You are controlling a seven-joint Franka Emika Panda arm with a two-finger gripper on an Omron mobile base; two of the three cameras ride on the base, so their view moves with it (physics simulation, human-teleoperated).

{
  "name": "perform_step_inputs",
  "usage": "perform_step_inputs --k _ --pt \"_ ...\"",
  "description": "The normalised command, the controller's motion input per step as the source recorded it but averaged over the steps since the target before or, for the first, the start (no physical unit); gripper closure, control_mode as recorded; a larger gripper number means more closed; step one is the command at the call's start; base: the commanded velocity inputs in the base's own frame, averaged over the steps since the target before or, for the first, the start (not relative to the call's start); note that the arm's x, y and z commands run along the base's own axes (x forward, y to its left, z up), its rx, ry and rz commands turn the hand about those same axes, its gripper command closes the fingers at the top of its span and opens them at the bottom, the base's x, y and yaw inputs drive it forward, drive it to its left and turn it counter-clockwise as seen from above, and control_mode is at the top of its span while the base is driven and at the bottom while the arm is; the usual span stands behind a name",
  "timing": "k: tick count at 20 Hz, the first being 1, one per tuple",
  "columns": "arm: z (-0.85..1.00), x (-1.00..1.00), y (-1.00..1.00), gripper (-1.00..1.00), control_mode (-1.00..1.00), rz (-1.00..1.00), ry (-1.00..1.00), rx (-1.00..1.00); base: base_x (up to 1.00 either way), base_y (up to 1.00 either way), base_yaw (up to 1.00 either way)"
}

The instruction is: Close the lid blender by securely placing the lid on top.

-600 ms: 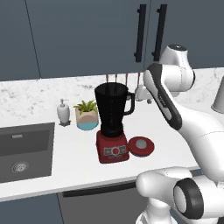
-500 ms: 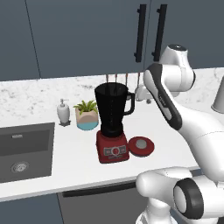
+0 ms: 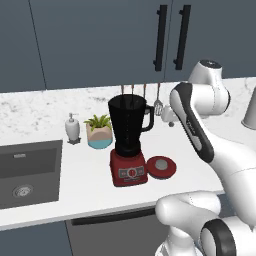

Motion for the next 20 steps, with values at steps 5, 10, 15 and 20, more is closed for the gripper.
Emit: perform_step_inputs --k 5,10,15,20 --pt "-0.48 -0.2 0.0 -1.0 -1.0 0.1 -0.09 0.0 0.0 0.0 0.0" --pt "-0.36 -0.08 0.0 -1.0 -1.0 0.12 0.0 0.0 0.0 0.0 0.0" --pt "-0.43 -0.01 0.0 -1.0 -1.0 0.11 0.01 -0.01 0.0 0.0 0.0" --pt "-0.39 0.0 0.0 -1.0 -1.0 0.08 0.04 0.0 0.0 0.0 0.0"
